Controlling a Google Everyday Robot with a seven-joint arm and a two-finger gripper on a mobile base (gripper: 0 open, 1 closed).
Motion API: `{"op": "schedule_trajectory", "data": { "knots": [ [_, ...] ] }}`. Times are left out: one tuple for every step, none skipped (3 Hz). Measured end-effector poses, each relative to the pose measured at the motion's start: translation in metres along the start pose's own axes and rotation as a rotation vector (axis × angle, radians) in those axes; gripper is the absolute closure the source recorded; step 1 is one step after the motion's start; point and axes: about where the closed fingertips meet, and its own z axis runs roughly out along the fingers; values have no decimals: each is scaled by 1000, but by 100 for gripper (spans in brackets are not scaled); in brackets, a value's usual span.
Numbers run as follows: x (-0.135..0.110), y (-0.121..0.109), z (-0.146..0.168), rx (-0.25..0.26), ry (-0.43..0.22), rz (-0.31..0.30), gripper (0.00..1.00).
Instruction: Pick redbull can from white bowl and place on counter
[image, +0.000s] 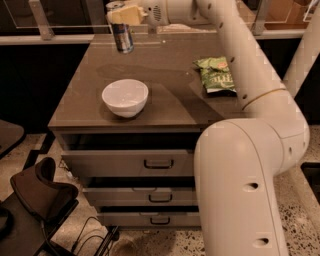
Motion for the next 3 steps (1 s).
{"op": "schedule_trajectory", "data": {
  "knots": [
    [7, -29, 7, 126, -26, 21, 100],
    [23, -45, 10, 231, -32, 46, 100],
    [43, -52, 10, 295, -49, 55, 100]
  ]
}}
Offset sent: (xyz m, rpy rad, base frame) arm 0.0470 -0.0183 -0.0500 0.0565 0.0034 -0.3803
